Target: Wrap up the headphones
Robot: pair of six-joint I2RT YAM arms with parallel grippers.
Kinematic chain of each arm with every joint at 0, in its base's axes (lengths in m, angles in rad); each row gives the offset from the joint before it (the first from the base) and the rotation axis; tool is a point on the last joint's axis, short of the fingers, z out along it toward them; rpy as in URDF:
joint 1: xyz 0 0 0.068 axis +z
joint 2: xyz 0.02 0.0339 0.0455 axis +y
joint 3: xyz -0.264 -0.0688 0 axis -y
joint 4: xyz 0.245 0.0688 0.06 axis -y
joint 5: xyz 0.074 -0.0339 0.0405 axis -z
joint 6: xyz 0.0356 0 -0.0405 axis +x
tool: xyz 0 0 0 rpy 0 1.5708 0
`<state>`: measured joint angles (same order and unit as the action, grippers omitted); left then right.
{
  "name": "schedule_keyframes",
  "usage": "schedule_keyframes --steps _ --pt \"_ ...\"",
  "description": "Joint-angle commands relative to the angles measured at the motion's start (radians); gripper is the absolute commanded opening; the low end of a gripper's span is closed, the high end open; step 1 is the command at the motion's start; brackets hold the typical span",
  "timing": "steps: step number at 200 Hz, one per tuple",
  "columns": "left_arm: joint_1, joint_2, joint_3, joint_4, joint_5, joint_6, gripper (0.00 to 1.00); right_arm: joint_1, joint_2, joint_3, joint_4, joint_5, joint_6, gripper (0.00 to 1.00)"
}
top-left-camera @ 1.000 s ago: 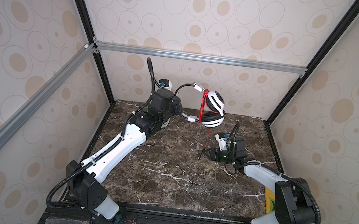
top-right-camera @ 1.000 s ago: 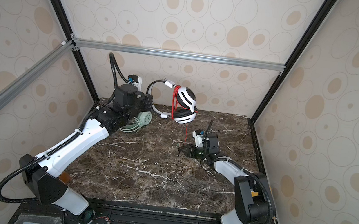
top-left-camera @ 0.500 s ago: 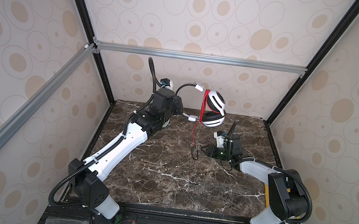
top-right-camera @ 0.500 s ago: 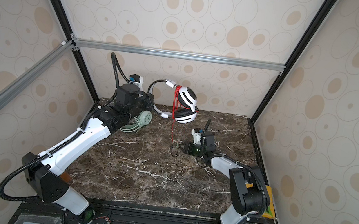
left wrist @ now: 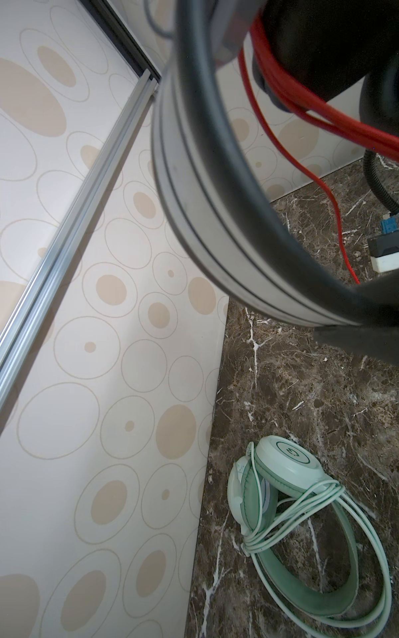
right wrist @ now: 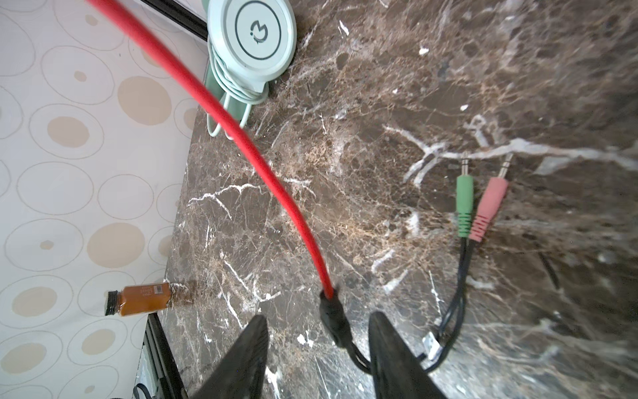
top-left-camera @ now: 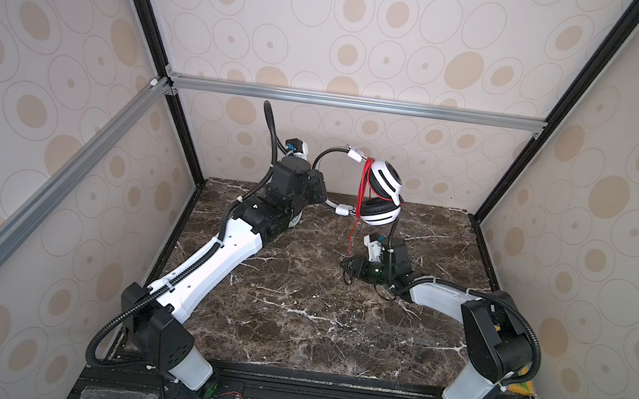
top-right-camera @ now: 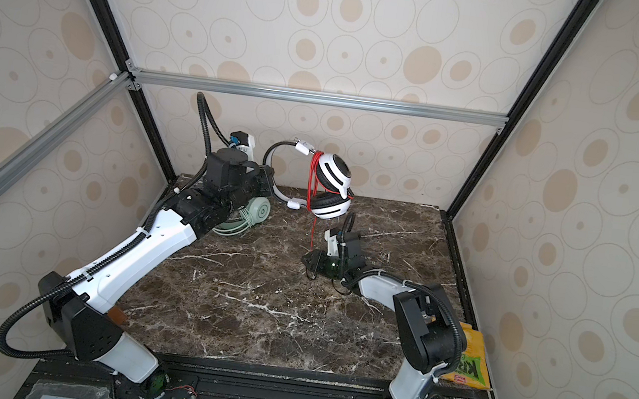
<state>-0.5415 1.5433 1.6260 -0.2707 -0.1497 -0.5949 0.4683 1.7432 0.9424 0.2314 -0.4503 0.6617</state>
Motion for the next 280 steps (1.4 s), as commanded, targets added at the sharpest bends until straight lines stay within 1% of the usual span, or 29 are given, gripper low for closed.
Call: schedule_keyframes --steps 1,12,50,93,100,107,136,153,173,196,213,245,262,280 --pt "-0.007 -0.018 0.074 0.09 0.013 -0.036 0.0 0.013 0.024 0.034 0.009 0.043 0.021 0.49" --pt "-0.008 -0.02 0.074 0.09 0.015 -0.036 0.0 0.015 0.036 0.042 0.015 0.044 0.021 0.48" --pt "-0.009 -0.023 0.073 0.087 0.011 -0.031 0.0 0.023 0.059 0.051 0.051 0.033 0.032 0.38" --pt "-0.009 -0.026 0.068 0.089 0.012 -0.034 0.0 0.027 0.081 0.055 0.077 0.0 0.03 0.36" --pt "-0.009 -0.026 0.068 0.089 0.012 -0.034 0.0 0.027 0.085 0.055 0.083 -0.005 0.03 0.34" --pt "-0.009 -0.026 0.069 0.09 0.012 -0.035 0.0 0.029 0.087 0.053 0.09 -0.011 0.029 0.31" --pt "-0.008 -0.022 0.076 0.082 -0.001 -0.036 0.0 0.029 0.083 0.032 0.115 -0.041 0.012 0.1" --pt "-0.007 -0.009 0.103 0.049 -0.044 -0.032 0.0 0.03 0.065 0.009 0.102 -0.062 -0.015 0.03" --pt "-0.003 0.023 0.16 -0.013 -0.111 -0.035 0.0 0.034 0.014 -0.032 0.045 -0.068 -0.07 0.03" --pt "0.007 0.059 0.207 -0.051 -0.142 -0.056 0.0 0.052 -0.066 -0.084 -0.056 -0.047 -0.153 0.02" --pt "0.015 0.079 0.233 -0.056 -0.143 -0.072 0.0 0.076 -0.123 -0.118 -0.125 -0.028 -0.205 0.03" --pt "0.028 0.127 0.29 -0.068 -0.109 -0.133 0.0 0.134 -0.2 -0.15 -0.236 -0.007 -0.276 0.03" --pt "0.029 0.152 0.314 -0.077 -0.118 -0.162 0.0 0.171 -0.244 -0.163 -0.29 0.038 -0.307 0.03" --pt "0.029 0.174 0.334 -0.082 -0.143 -0.164 0.0 0.207 -0.298 -0.157 -0.37 0.096 -0.344 0.03"
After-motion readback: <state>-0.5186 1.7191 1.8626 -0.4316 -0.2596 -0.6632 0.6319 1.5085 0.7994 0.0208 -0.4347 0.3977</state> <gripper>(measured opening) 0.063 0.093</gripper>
